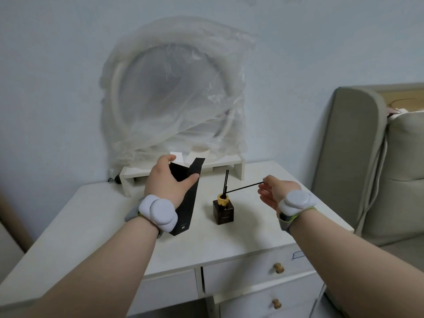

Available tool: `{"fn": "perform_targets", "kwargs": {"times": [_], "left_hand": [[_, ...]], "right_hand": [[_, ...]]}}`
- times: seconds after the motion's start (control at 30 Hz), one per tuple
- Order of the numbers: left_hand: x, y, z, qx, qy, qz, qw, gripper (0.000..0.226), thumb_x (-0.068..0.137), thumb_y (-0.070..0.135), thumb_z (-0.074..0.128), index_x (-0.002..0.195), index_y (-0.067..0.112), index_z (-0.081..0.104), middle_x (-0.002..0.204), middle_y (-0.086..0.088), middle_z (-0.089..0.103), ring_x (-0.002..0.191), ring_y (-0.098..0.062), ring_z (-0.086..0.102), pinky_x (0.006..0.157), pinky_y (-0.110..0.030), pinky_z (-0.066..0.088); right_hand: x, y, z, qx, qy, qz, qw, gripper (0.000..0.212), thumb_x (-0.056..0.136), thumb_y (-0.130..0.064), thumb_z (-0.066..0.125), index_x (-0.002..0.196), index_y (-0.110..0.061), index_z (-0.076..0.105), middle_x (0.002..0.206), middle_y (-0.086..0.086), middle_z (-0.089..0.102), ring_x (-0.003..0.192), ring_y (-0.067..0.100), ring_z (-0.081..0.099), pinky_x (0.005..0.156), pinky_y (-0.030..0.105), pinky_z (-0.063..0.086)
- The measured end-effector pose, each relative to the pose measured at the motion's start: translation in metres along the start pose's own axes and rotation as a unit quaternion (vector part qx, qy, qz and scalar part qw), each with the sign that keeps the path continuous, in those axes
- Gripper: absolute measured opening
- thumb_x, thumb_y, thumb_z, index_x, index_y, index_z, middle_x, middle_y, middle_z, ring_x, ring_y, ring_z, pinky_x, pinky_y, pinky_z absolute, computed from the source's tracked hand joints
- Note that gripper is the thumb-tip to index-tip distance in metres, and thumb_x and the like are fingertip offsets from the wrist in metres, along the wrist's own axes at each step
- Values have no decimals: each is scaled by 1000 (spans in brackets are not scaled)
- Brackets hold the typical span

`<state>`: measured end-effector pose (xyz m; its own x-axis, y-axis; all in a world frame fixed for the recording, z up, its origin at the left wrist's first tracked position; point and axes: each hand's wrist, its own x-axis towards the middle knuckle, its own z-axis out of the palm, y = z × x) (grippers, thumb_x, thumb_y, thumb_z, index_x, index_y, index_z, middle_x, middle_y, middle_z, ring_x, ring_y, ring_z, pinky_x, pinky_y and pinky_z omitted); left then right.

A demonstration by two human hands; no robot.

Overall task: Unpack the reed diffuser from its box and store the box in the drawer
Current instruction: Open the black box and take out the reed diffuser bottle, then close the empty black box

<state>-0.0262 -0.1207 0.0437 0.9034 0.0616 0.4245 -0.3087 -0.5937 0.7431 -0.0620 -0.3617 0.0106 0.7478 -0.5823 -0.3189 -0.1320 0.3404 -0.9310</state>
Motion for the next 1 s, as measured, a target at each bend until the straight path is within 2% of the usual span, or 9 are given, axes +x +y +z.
{"fn": "perform_targets", "kwargs": {"times": [0.13, 0.23, 0.43, 0.53, 0.57, 0.63, 0.7, 0.83, 1.0], "left_hand": [[1, -8, 1, -7, -5, -7, 1000, 71, 67, 40, 77, 126, 20, 44, 127, -7, 55, 117, -25, 50, 93, -33, 42], [1, -12, 3, -4, -9, -10, 1000, 71, 67, 40, 77, 126, 20, 44, 128, -7, 54, 119, -24, 49, 94, -32, 41], [-3, -18, 0, 2, -14, -10, 1000, 71, 67, 40, 77, 126, 20, 44, 126, -5, 55, 120, -22, 48, 97, -34, 42], [-6, -22, -5, 2, -17, -9, 1000, 71, 66, 40, 77, 126, 21, 43, 126, -4, 55, 120, -22, 48, 97, -34, 42], [-7, -23, -7, 1, -18, -7, 1000, 72, 66, 40, 77, 126, 22, 43, 127, -4, 54, 121, -22, 48, 97, -34, 42], [-8, -25, -11, 1, -18, -4, 1000, 72, 66, 40, 77, 127, 22, 42, 128, -4, 54, 121, -22, 47, 96, -32, 41], [-10, -26, -14, -3, -20, -4, 1000, 72, 67, 39, 78, 127, 22, 42, 128, -4, 53, 121, -21, 47, 94, -29, 39], [-14, -27, -24, -23, -7, -6, 1000, 78, 66, 36, 79, 130, 23, 37, 121, -4, 57, 114, -22, 51, 87, -26, 39], [-19, -26, -35, -56, -13, -17, 998, 87, 66, 35, 79, 136, 23, 29, 120, -4, 56, 113, -22, 52, 89, -26, 38]], "right_hand": [[3, 6, 4, -15, 10, -11, 1000, 14, 79, -9, 59, 66, -3, 59, 71, 10, 63, 62, 19, 61, 69, 31, 54], [3, 7, 8, -26, 15, -28, 999, 17, 79, -6, 58, 62, -3, 56, 75, 12, 63, 65, 21, 62, 77, 37, 55], [-2, -1, 27, -68, 7, -68, 995, 17, 77, -9, 64, 62, -7, 57, 93, 23, 70, 78, 28, 65, 86, 41, 55], [-2, -10, 43, -134, 0, -87, 987, 15, 75, -18, 70, 66, -9, 62, 98, 19, 72, 96, 31, 68, 90, 44, 53], [-4, -12, 48, -169, -3, -94, 981, 16, 74, -23, 71, 73, -7, 66, 91, 15, 71, 94, 29, 68, 89, 40, 53], [-9, -15, 57, -217, -19, -103, 970, 28, 76, -26, 70, 91, -2, 70, 75, 6, 62, 74, 23, 61, 72, 28, 51], [-15, -14, 63, -239, -35, -113, 964, 29, 78, -27, 70, 98, -6, 69, 74, 2, 58, 71, 21, 52, 61, 24, 41], [-28, -10, 71, -204, -36, -152, 966, 37, 77, -33, 71, 106, -10, 67, 97, 3, 65, 82, 18, 56, 74, 24, 38], [-53, -10, 78, -119, -13, -246, 962, 30, 79, -29, 66, 108, -22, 65, 103, -5, 56, 93, 15, 55, 78, 25, 38]]}}
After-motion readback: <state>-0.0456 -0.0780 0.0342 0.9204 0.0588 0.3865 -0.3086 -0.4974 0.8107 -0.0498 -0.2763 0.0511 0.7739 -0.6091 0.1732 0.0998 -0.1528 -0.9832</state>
